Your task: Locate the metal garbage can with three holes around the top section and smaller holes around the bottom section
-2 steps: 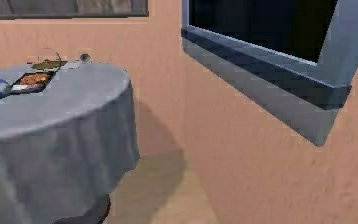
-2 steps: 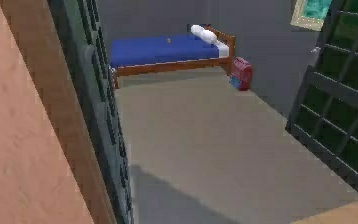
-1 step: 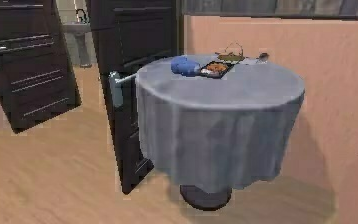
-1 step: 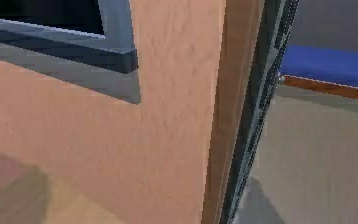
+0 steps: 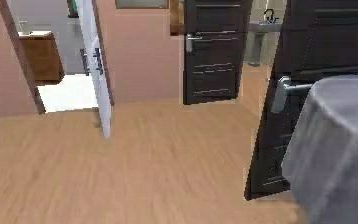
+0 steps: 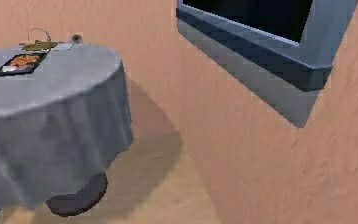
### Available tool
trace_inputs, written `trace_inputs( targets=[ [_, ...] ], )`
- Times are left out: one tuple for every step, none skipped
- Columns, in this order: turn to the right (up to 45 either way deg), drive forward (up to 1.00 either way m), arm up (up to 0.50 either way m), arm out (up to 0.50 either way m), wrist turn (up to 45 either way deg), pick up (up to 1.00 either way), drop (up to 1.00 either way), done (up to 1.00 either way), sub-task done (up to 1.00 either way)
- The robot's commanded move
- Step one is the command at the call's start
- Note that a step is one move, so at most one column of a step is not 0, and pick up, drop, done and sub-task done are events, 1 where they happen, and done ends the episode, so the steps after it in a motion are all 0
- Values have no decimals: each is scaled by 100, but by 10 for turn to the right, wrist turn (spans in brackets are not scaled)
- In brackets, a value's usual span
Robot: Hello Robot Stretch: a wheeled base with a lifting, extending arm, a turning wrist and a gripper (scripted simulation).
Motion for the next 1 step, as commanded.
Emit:
trace_inputs(
  targets=[
    [-360, 0, 0, 0, 0, 0, 0, 0, 0]
  ],
)
